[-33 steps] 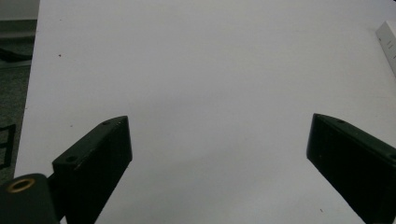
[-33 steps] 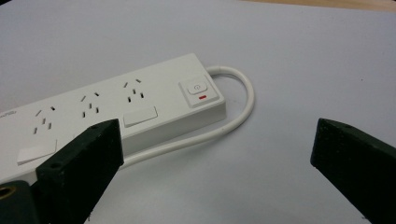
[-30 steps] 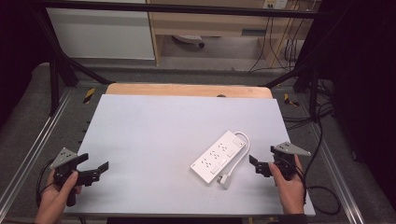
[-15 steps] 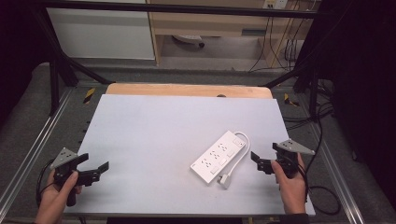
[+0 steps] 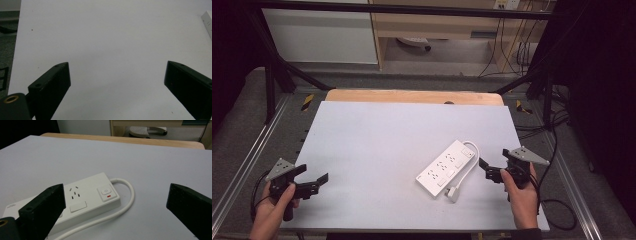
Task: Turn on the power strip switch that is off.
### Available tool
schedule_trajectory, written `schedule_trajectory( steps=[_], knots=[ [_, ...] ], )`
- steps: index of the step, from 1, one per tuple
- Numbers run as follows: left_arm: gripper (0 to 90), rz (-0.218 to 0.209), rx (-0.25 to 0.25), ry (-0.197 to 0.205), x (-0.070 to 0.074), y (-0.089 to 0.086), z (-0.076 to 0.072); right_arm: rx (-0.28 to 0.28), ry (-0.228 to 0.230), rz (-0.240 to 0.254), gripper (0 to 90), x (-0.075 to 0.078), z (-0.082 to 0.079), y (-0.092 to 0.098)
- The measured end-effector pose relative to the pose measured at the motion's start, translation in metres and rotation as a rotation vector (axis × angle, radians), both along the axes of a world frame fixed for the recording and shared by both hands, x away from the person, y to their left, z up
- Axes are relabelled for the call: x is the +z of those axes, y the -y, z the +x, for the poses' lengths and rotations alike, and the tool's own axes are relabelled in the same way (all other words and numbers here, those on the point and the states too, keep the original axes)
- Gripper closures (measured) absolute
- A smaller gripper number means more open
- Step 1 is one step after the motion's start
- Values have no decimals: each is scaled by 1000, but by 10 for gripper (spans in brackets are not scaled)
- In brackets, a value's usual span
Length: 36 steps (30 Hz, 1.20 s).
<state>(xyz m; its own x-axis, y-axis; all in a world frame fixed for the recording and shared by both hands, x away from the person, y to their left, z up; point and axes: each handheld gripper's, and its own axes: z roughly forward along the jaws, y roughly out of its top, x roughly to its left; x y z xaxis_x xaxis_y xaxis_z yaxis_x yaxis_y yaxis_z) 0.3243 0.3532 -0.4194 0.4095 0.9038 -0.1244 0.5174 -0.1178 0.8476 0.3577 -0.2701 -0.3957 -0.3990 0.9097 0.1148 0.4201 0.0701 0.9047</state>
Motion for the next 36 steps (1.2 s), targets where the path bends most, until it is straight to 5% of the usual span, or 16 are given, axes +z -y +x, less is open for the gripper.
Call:
schedule_trajectory(
  steps=[12, 36],
  knots=[
    [68, -1, -1, 1, 0, 0, 0, 58, 6, -3, 22, 12, 4, -16],
    [68, 2, 1, -3, -1, 0, 0, 99, 7, -25, 23, 14, 12, -38]
  ],
)
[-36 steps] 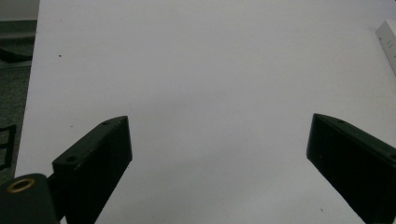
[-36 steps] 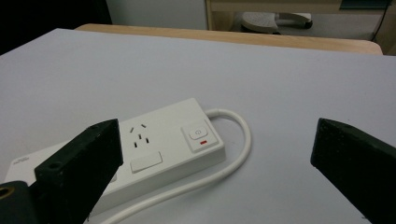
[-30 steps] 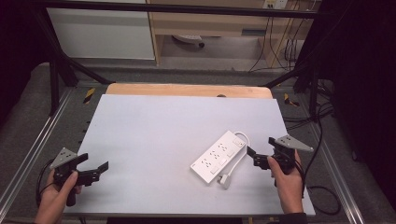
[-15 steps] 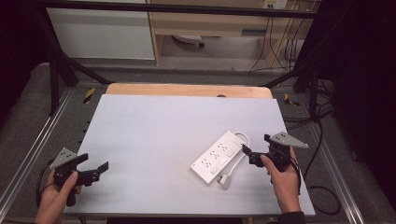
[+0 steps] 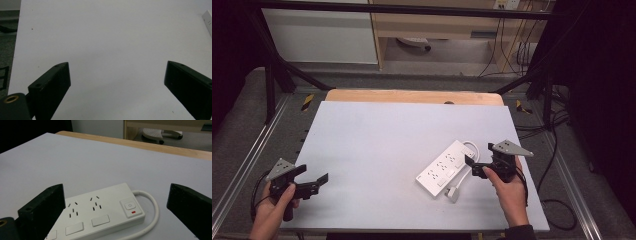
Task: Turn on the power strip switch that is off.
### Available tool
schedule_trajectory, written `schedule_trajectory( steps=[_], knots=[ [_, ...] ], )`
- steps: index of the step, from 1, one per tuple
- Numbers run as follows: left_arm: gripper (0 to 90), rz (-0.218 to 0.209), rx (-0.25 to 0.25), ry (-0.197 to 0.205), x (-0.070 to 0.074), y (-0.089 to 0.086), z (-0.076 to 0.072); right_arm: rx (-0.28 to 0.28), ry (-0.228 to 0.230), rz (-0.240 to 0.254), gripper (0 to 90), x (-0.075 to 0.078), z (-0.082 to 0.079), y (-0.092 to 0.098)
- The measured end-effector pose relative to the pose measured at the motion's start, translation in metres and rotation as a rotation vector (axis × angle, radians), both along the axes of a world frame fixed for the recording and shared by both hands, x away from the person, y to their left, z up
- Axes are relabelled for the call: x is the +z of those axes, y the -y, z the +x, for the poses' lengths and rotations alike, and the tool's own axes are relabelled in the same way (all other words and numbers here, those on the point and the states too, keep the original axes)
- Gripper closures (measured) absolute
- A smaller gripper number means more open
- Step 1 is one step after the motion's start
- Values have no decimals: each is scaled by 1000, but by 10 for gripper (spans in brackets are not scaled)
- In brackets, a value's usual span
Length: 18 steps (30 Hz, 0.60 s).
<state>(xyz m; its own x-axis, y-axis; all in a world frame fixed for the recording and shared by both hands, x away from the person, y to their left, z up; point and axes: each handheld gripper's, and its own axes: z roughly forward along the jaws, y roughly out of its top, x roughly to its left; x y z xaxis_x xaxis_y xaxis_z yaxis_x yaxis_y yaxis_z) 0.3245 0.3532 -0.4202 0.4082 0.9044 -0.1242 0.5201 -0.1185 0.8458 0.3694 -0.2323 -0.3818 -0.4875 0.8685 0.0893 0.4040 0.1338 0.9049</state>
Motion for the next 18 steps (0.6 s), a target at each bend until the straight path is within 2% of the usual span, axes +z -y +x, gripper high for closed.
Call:
schedule_trajectory(
  steps=[18],
  knots=[
    [68, 1, 0, 2, 0, 0, 0, 36, -18, -13, 40, -6, 3, -11]
  ],
)
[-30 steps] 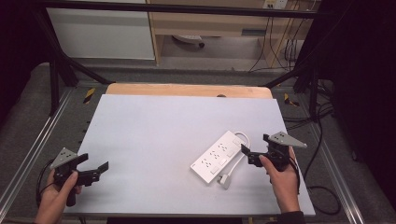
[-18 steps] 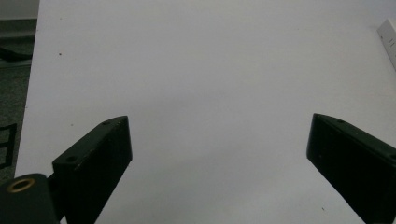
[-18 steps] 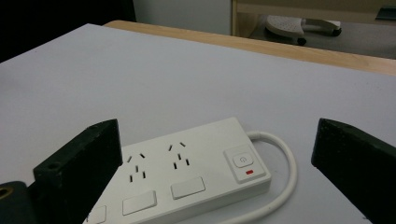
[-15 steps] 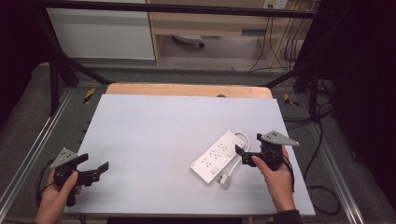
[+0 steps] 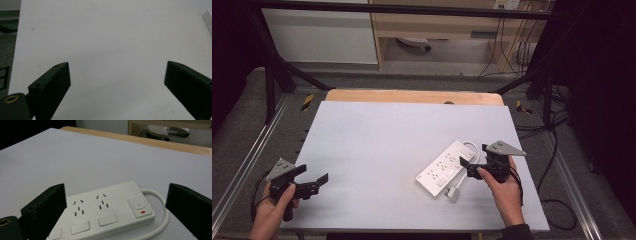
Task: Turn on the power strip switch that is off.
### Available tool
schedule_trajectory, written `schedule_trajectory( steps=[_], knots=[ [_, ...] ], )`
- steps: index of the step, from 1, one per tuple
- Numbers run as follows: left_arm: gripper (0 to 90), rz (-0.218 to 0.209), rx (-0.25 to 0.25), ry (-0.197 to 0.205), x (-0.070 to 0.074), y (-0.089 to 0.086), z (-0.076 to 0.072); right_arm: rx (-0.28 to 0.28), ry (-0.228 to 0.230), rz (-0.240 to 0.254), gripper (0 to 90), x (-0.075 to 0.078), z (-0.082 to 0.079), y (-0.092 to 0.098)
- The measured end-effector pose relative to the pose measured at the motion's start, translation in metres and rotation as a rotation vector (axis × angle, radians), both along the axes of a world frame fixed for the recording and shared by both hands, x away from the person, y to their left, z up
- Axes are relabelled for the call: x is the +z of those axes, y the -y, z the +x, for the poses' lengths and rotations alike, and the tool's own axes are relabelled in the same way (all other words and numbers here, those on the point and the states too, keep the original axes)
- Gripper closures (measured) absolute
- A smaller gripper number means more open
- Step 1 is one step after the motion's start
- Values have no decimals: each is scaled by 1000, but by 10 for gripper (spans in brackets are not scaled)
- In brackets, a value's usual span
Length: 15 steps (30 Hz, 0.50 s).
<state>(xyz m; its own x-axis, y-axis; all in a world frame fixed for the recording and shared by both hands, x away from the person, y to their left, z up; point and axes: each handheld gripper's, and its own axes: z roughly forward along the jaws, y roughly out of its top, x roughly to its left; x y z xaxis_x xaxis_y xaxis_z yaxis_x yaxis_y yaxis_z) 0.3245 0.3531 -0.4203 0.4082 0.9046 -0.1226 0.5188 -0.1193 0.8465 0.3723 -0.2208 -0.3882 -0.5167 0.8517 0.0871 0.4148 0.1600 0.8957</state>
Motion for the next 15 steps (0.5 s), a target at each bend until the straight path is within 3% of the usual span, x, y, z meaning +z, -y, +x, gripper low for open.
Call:
schedule_trajectory(
  steps=[15],
  knots=[
    [70, 0, 0, 0, 0, 0, 0, -1, -4, 12, 88, -4, 1, -5]
  ],
)
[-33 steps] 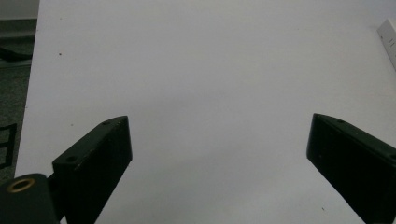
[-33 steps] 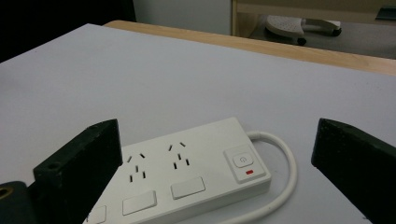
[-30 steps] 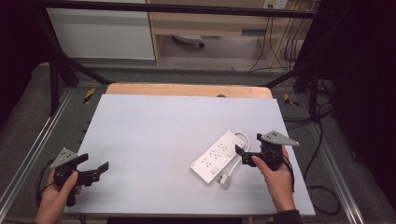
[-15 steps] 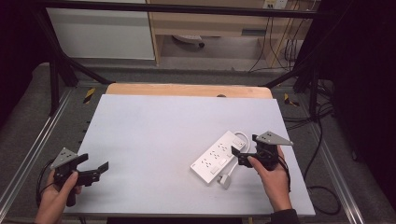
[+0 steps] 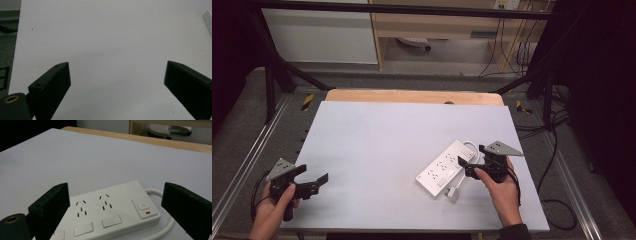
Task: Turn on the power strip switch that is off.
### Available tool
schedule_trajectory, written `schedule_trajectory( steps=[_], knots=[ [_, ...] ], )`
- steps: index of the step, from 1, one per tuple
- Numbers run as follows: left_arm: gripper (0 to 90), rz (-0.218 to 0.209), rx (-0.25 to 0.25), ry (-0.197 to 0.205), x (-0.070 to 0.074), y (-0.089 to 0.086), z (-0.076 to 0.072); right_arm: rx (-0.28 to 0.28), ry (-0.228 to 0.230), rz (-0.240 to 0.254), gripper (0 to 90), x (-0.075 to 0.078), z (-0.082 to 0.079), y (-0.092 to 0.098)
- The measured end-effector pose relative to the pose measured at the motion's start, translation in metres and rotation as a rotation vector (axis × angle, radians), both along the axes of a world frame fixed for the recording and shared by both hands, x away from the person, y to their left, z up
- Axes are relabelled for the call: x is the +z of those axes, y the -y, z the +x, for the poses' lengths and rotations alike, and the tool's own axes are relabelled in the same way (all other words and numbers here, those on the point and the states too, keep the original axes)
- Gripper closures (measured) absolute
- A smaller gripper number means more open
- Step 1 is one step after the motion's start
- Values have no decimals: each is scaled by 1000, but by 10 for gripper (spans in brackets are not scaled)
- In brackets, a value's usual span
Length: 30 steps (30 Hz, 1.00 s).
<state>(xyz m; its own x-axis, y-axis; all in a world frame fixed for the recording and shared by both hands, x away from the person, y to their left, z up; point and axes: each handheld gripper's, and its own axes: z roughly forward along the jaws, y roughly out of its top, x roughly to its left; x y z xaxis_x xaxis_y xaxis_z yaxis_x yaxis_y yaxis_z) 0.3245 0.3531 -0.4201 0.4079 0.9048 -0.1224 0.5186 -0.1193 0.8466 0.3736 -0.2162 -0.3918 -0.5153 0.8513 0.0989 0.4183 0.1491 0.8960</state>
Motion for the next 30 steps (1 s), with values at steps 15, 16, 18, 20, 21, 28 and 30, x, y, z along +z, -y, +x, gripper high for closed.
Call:
schedule_trajectory(
  steps=[15, 16, 18, 20, 21, 28, 30],
  knots=[
    [70, 1, -1, 1, 0, 0, 0, 19, -2, -22, 242, -1, 1, -7],
    [69, 1, -1, 1, 0, 0, 0, 23, -1, -22, 259, -1, 1, -8],
    [70, 1, -1, 1, 0, 0, 0, 31, -2, -24, 285, -1, 1, -9],
    [69, 1, -1, 1, 0, 0, 0, 39, -3, -29, 305, -1, 1, -10],
    [69, 1, -1, 2, 0, 0, 0, 41, -4, -29, 314, -1, 1, -10],
    [69, 1, -1, 1, 0, 0, 0, 66, -16, -39, 391, -3, 2, -14],
    [69, 2, -1, 1, 0, 0, 0, 73, -20, -40, 416, -4, 2, -15]
  ],
)
